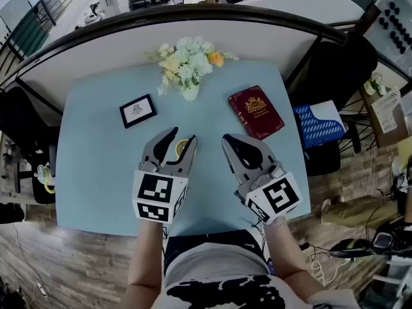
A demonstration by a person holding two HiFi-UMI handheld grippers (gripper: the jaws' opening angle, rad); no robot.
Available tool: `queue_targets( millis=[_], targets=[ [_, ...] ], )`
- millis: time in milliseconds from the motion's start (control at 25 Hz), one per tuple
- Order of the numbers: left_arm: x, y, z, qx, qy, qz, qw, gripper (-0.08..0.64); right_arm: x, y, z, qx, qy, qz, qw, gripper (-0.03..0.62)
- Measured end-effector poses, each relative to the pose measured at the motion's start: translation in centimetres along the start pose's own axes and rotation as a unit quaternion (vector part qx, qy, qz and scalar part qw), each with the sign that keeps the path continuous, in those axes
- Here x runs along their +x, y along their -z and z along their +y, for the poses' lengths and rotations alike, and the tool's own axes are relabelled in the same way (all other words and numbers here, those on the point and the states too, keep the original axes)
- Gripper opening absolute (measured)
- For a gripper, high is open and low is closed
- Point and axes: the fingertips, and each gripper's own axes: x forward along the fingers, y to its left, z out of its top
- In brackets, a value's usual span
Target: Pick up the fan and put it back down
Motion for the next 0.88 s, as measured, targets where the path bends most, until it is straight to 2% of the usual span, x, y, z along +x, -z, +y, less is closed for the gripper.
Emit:
queue_targets(
  millis=[280,400,600,720,880],
  targets=[
    [-0.5,-1.2,-1.5,0.002,0.011,-0.03,0.9995,0.101,0.0,-0.9,0.8,-0.003,-0.013,-0.012,1.0,0.005],
    [-0.8,-1.9,-1.9,0.004,0.009,-0.043,0.999,0.055,-0.1,-0.3,1.2,-0.01,-0.022,-0.003,1.0,0.005],
    [-1.1,-2.1,-2.9,0.009,0.027,-0.058,0.9979,0.032,-0.5,1.7,1.1,0.005,-0.017,0.02,1.0,0.005],
    [-1.4,-1.3,-3.2,-0.003,0.039,-0.056,0.9977,0.011,-0.3,2.4,1.1,0.021,-0.011,0.024,0.999,0.005],
    [-1.3,0.2,-3.5,-0.018,0.054,-0.042,0.9975,0.012,0.2,3.3,2.0,0.033,-0.023,0.035,0.999,0.005]
  ],
)
